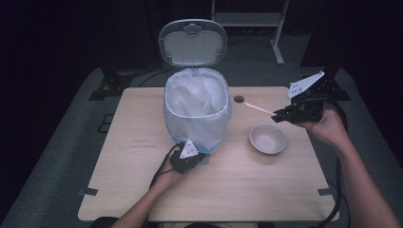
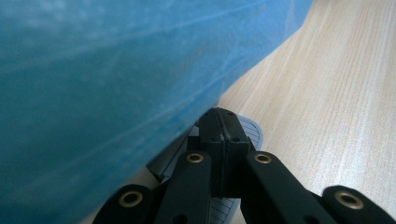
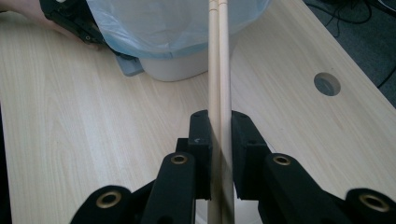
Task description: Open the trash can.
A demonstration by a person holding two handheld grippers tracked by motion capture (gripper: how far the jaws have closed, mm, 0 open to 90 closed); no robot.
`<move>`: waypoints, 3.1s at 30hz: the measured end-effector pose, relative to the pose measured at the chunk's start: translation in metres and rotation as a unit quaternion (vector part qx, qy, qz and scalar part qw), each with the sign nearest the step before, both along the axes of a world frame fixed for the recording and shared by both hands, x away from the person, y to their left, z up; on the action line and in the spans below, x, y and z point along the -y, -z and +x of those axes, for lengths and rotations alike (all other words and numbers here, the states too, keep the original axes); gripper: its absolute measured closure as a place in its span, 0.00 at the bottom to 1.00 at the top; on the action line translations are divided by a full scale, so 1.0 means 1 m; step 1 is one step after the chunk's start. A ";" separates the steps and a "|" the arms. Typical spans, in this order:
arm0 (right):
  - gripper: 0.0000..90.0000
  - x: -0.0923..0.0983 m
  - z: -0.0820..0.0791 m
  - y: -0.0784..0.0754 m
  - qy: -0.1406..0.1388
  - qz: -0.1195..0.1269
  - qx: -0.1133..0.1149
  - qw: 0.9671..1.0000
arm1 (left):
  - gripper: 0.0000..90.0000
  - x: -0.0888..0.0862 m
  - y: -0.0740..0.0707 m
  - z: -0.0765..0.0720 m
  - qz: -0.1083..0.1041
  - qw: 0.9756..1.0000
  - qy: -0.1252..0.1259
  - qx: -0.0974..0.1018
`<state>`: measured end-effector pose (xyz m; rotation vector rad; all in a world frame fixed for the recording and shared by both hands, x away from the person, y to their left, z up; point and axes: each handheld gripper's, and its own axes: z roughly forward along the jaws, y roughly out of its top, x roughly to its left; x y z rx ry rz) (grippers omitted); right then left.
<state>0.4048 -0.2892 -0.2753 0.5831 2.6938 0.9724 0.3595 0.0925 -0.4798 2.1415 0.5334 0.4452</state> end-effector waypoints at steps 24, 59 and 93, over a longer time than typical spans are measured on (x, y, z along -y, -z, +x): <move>0.88 -0.014 -0.003 -0.057 -0.009 -0.002 0.024 1.000 | 1.00 0.000 0.000 0.000 0.004 1.000 0.002 0.004; 0.88 -0.068 0.005 -0.128 -0.043 -0.012 0.052 0.998 | 1.00 0.000 0.000 0.000 0.003 1.000 0.002 0.003; 0.88 -0.139 0.021 -0.151 -0.083 -0.024 0.055 0.995 | 1.00 0.000 0.000 0.000 0.009 1.000 0.005 0.007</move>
